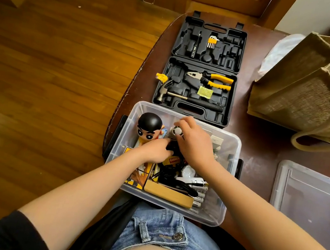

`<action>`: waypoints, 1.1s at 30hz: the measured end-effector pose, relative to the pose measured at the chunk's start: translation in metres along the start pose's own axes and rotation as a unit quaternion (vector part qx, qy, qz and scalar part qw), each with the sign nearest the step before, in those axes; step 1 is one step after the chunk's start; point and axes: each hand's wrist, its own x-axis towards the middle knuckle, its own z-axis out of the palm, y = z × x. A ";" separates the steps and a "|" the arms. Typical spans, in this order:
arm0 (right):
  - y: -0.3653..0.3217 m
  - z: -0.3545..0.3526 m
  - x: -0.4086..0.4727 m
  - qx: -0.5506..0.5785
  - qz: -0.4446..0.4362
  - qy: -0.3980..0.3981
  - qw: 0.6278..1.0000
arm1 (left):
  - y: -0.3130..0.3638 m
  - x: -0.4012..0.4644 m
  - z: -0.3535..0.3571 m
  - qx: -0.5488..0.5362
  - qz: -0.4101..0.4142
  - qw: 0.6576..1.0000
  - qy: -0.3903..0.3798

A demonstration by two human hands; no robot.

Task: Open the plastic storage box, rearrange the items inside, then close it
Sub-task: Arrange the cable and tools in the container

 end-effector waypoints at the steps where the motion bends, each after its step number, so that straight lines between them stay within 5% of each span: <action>1: 0.001 -0.006 -0.006 0.030 0.016 0.025 0.999 | 0.000 0.001 0.001 -0.010 -0.002 1.000 0.007; 5: 0.011 -0.025 -0.029 0.112 0.102 0.078 0.985 | 0.003 0.006 0.004 -0.104 -0.010 0.994 0.044; 10: 0.021 -0.035 -0.054 0.084 0.169 -0.010 0.982 | 0.016 0.015 0.001 -0.175 -0.078 0.976 0.103; 19: 0.030 -0.031 -0.066 -0.141 0.107 -0.286 0.942 | 0.024 0.025 -0.002 -0.183 -0.084 0.968 0.151; 33: 0.031 -0.003 -0.059 -0.184 0.014 -0.326 0.927 | 0.025 0.024 0.002 -0.273 -0.120 0.945 0.134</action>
